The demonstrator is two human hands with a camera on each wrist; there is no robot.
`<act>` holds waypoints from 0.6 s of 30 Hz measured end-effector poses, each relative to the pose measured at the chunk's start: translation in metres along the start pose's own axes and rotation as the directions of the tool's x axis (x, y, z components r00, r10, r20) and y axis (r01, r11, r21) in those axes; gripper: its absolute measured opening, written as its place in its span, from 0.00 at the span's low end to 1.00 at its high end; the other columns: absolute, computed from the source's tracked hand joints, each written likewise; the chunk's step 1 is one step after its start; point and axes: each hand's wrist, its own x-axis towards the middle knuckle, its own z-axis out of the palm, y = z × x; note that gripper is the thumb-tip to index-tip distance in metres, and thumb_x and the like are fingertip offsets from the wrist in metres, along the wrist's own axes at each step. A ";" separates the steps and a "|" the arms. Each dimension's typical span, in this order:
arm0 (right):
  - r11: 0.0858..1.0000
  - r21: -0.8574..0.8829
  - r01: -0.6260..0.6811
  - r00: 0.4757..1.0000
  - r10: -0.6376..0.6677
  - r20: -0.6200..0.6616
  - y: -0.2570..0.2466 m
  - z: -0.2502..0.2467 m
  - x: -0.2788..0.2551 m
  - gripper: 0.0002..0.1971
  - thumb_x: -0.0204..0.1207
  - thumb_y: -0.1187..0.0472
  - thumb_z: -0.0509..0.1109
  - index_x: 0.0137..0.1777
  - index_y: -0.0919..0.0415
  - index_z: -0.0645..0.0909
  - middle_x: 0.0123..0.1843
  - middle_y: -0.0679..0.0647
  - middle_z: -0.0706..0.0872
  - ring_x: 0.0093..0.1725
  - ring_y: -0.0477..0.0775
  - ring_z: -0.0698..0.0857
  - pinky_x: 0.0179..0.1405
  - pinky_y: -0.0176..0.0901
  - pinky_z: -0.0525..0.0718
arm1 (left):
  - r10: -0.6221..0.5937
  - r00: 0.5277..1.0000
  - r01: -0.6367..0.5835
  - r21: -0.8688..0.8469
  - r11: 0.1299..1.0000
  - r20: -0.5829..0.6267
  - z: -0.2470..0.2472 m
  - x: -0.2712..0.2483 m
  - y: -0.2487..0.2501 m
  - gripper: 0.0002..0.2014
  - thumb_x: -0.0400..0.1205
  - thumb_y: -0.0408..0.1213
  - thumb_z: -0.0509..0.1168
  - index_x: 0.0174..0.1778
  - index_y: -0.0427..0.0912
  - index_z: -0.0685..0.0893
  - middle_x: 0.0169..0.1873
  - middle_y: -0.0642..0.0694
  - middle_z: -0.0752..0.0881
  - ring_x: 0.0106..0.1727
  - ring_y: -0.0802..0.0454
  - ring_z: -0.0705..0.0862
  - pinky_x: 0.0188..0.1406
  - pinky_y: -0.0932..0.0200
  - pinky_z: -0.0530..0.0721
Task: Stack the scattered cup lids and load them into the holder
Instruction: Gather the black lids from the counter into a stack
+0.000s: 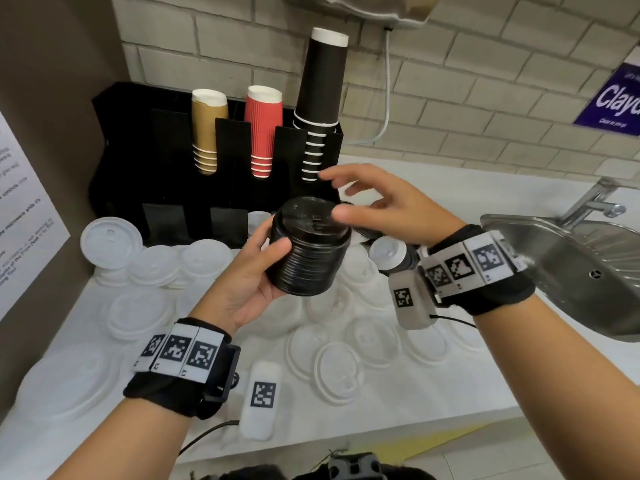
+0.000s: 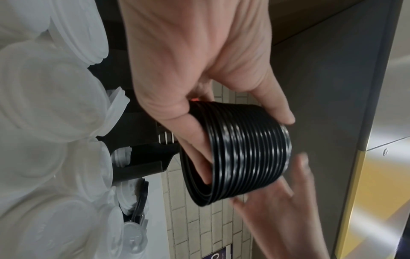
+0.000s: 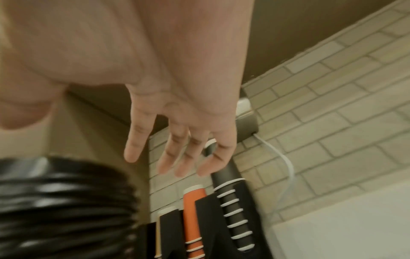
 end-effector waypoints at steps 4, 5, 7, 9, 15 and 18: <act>0.932 0.037 -0.361 0.917 0.362 -0.166 0.056 -0.041 -0.014 0.17 0.77 0.48 0.72 0.65 0.41 0.78 0.61 0.46 0.81 0.59 0.48 0.81 0.50 0.35 0.77 | 0.040 0.997 -0.044 -0.066 0.997 -0.070 0.001 0.004 0.004 0.32 0.71 0.45 0.71 0.73 0.46 0.75 0.64 0.45 0.85 0.65 0.47 0.85 0.49 0.52 0.88; 0.869 -0.011 -0.495 0.857 0.486 -0.175 0.074 -0.052 -0.017 0.17 0.78 0.48 0.71 0.66 0.43 0.77 0.62 0.47 0.81 0.60 0.50 0.81 0.51 0.37 0.77 | 0.049 0.996 -0.055 -0.070 0.996 -0.077 0.001 0.005 0.006 0.32 0.69 0.45 0.72 0.72 0.47 0.76 0.63 0.46 0.86 0.64 0.48 0.85 0.49 0.53 0.88; 0.689 -0.204 -0.695 0.719 0.672 -0.180 0.112 -0.071 -0.024 0.20 0.80 0.48 0.68 0.71 0.48 0.75 0.69 0.52 0.80 0.65 0.55 0.79 0.60 0.46 0.79 | 0.068 0.994 -0.074 -0.069 0.995 -0.085 0.001 0.007 0.009 0.28 0.70 0.45 0.71 0.68 0.48 0.78 0.61 0.47 0.87 0.63 0.50 0.86 0.50 0.53 0.89; 0.512 -0.367 -0.777 0.600 0.778 -0.186 0.145 -0.081 -0.032 0.25 0.80 0.49 0.67 0.76 0.54 0.71 0.75 0.56 0.75 0.71 0.59 0.75 0.65 0.49 0.76 | 0.087 0.992 -0.094 -0.065 0.993 -0.092 -0.001 0.008 0.010 0.25 0.72 0.44 0.71 0.66 0.49 0.79 0.60 0.48 0.87 0.62 0.50 0.86 0.51 0.53 0.89; 0.236 -0.642 -0.729 0.431 0.887 -0.164 0.193 -0.080 -0.060 0.34 0.65 0.46 0.76 0.71 0.52 0.73 0.64 0.60 0.83 0.65 0.65 0.81 0.66 0.52 0.79 | 0.108 0.990 -0.108 0.009 0.994 -0.094 -0.004 0.008 0.010 0.33 0.68 0.47 0.72 0.72 0.49 0.77 0.63 0.47 0.86 0.64 0.48 0.85 0.51 0.53 0.89; 0.174 -0.697 -0.696 0.410 0.893 -0.186 0.217 -0.081 -0.073 0.39 0.43 0.37 0.68 0.61 0.39 0.70 0.44 0.50 0.84 0.49 0.60 0.85 0.56 0.53 0.84 | 0.118 0.989 -0.115 0.038 0.993 -0.093 -0.007 0.007 0.009 0.30 0.71 0.47 0.71 0.72 0.51 0.77 0.63 0.49 0.86 0.64 0.49 0.86 0.51 0.53 0.89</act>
